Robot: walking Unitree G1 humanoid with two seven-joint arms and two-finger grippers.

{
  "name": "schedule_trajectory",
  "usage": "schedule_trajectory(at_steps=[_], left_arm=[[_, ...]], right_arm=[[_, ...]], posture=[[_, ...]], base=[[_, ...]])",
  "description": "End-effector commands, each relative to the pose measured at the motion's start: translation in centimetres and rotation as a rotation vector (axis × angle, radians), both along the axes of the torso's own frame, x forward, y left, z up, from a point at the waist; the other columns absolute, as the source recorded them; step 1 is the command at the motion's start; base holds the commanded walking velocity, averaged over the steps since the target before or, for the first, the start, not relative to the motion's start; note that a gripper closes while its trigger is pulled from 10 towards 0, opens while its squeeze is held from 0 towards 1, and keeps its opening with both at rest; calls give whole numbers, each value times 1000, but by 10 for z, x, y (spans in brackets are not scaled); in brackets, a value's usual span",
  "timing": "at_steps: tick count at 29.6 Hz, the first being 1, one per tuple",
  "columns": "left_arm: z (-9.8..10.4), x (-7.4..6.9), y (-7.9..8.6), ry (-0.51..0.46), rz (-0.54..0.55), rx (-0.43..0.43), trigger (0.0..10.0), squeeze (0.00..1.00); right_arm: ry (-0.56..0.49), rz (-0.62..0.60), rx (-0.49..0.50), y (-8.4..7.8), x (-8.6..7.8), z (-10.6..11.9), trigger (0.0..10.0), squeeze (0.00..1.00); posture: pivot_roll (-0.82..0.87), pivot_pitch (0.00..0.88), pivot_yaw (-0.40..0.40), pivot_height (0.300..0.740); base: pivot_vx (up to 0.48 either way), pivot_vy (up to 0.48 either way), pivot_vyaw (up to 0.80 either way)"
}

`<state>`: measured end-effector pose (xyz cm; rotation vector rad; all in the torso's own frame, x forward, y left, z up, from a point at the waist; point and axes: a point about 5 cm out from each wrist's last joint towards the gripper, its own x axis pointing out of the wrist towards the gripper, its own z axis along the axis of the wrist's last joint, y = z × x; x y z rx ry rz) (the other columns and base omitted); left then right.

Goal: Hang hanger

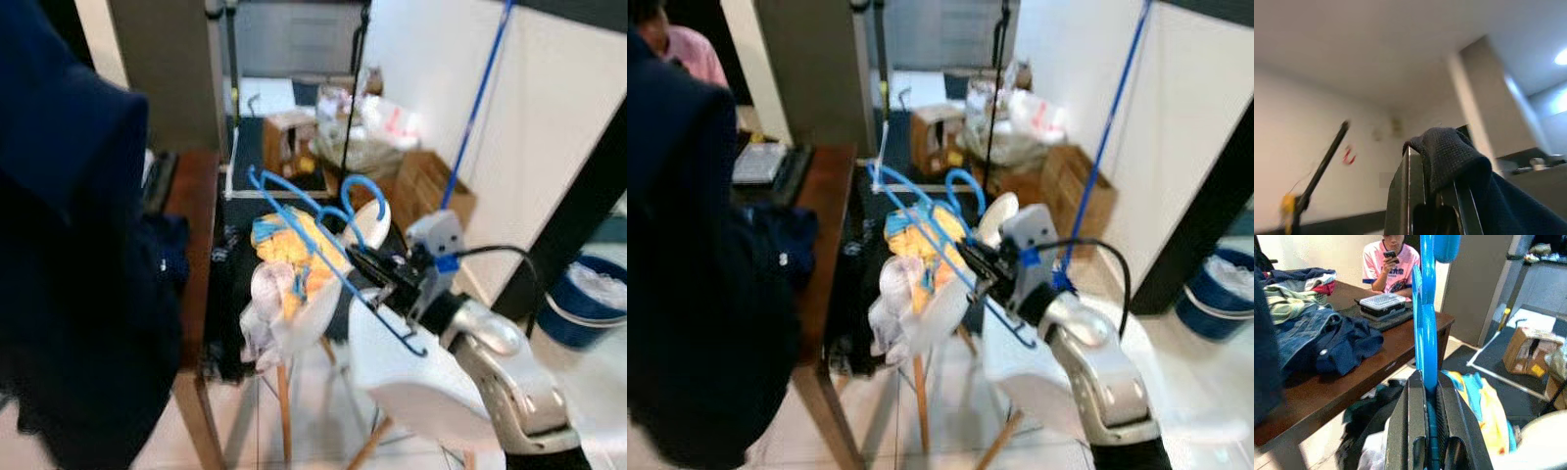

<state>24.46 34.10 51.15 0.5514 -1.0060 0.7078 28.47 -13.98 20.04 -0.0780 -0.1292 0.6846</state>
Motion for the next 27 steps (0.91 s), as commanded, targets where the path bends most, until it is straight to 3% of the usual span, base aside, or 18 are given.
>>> schedule_trajectory(at_steps=[1, 2, 4, 7, 8, 9, 10, 11, 12, 14, 15, 16, 17, 20, 24, 25, 26, 27], left_arm=[[-14, 8, 13, 73, 23, -51, 10000, 0], [-18, 11, 14, 93, 22, -54, 10000, 0], [-53, 40, 22, 253, 0, -135, 10000, 0], [-102, 69, 25, 429, -24, -216, 10000, 0], [-102, 69, 25, 429, -24, -216, 10000, 0], [-115, 76, 24, 474, -52, -244, 10000, 0], [-143, 92, 16, 587, -115, -270, 10000, 0], [-143, 92, 16, 587, -115, -270, 10000, 0], [-162, 101, 9, 664, -159, -287, 10000, 0], [-178, 107, 4, 727, -191, -295, 10000, 0], [-217, 121, -26, 881, -319, -234, 10000, 0], [-237, 125, -42, 979, -396, -195, 10000, 0], [-237, 125, -42, 979, -396, -195, 10000, 0], [-268, 125, -68, 1166, -529, -90, 10000, 0], [-281, 120, -76, 1269, -586, -65, 10000, 0], [-291, 116, -76, 1339, -603, -70, 10000, 1000], [-291, 116, -76, 1339, -603, -70, 10000, 1000], [-302, 113, -69, 1406, -545, -63, 10000, 1000]], right_arm=[[13, 17, 3, 4, -2, -2, 10000, 0], [13, 17, 2, 4, -2, -2, 10000, 0], [14, 19, 1, 5, -2, -2, 10000, 0], [18, 23, 1, 6, -3, -3, 10000, 0], [18, 23, 1, 6, -3, -3, 10000, 0], [19, 24, 1, 6, -3, -3, 10000, 0], [23, 25, -2, 7, -3, -4, 10000, 0], [23, 25, -2, 7, -3, -4, 10000, 0], [25, 26, -3, 7, -3, -4, 10000, 0], [27, 26, -5, 7, -4, -5, 10000, 0], [26, 22, -7, 5, -4, -4, 10000, 0], [27, 19, -10, 4, -5, -4, 10000, 0], [27, 19, -10, 4, -5, -4, 10000, 0], [29, 13, -17, 2, -5, -5, 10000, 0], [32, 10, -20, 2, -5, -6, 10000, 0], [34, 9, -21, 2, -6, -7, 10000, 0], [34, 9, -21, 2, -6, -7, 10000, 0], [38, 11, -22, 2, -6, -9, 10000, 0]], posture=[[55, 0, -44, 740], [55, 0, -44, 740], [58, 0, -45, 740], [58, 0, -46, 740], [58, 0, -46, 740], [58, 0, -46, 740], [58, 0, -46, 740], [58, 0, -46, 740], [58, 0, -46, 740], [56, 0, -43, 740], [51, 0, -42, 740], [49, 0, -39, 740], [49, 0, -39, 740], [50, 0, -37, 740], [53, 0, -35, 740], [56, 0, -33, 740], [56, 0, -33, 740], [55, 0, -31, 740]], base=[[480, 0, 0], [480, 0, 0], [131, 0, 0], [0, 0, 0], [0, 0, 0], [0, 0, 0], [0, 0, 0], [0, 0, 0], [0, 0, 0], [0, 0, 0], [0, 0, 0], [0, 0, 0], [0, 0, 0], [0, 0, 0], [0, 0, 0], [0, 0, 0], [0, 0, 0], [0, 0, 0]])
